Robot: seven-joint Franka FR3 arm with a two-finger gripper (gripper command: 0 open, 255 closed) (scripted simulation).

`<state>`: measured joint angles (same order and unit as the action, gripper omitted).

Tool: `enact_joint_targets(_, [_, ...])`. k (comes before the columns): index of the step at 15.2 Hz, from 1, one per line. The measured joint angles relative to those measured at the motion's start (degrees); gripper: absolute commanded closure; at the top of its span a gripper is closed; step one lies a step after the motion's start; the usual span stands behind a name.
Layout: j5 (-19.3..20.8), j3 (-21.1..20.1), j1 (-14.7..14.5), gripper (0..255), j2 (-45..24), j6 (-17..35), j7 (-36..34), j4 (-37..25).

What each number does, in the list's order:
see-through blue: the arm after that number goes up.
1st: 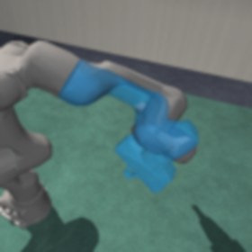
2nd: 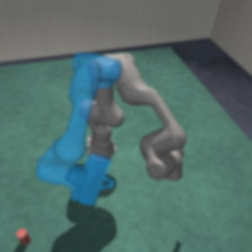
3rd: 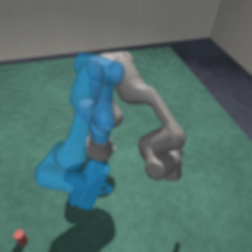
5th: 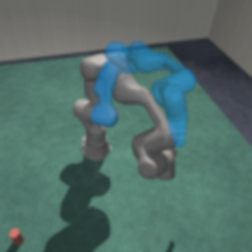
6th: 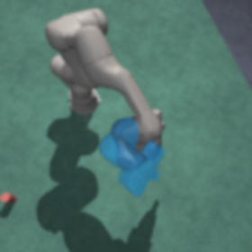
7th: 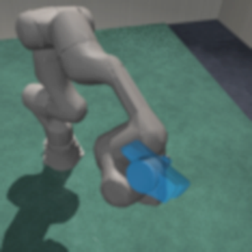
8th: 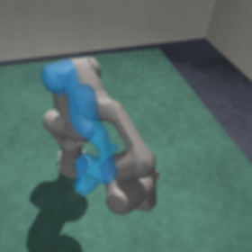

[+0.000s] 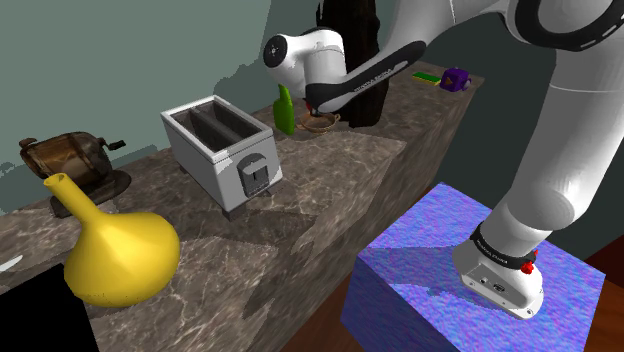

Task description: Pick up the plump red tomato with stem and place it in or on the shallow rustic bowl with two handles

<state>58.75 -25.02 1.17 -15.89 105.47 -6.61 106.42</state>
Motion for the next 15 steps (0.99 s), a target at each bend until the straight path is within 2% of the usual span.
enact_joint_targets(4, [0.09,0.03,-0.01,255,-0.12,0.08,-0.13,0.03])
enact_joint_targets(5, [0.10,0.03,-0.01,0,-0.13,0.09,-0.14,0.02])
enact_joint_targets(11, [0.10,0.03,-0.01,0,-0.13,0.09,-0.14,0.02])
enact_joint_targets(15, [-1.82,-1.46,-1.86,0,1.01,-3.79,0.64,-1.93])
